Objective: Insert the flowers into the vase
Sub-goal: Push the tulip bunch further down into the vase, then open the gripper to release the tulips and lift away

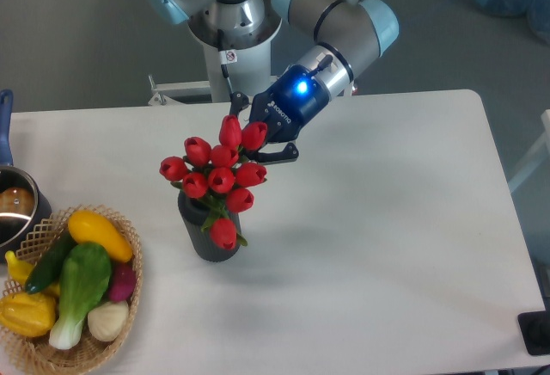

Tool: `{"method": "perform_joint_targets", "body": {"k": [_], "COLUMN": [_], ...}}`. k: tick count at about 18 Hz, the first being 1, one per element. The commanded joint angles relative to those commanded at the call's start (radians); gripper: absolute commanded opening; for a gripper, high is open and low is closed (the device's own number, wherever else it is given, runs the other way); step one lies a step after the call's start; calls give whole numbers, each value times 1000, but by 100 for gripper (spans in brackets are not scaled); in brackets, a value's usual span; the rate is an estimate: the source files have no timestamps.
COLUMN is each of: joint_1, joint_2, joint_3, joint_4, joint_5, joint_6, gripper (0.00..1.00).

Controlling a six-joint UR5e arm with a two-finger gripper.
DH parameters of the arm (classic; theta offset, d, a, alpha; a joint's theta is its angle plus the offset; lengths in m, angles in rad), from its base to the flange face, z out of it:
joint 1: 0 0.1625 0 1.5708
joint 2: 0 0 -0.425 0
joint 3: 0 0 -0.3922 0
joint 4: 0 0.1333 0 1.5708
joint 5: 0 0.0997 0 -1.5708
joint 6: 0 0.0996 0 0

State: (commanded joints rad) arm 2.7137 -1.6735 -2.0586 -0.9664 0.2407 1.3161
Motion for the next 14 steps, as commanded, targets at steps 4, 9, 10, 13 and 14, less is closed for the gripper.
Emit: {"method": "perform_joint_targets", "body": {"k": [4,9,10,13,14], "joint_1": [-6,-15,-15,-21,-29], "joint_2": [-6,-11,-11,-11,-12], "joint_3": [-5,-2,-2,11,11], "joint_4": [0,0,0,-2,-2], "joint_5": [15,38,40,121,133], "joint_6": [9,9,9,6,8], "gripper": [11,23,24,36,45]}}
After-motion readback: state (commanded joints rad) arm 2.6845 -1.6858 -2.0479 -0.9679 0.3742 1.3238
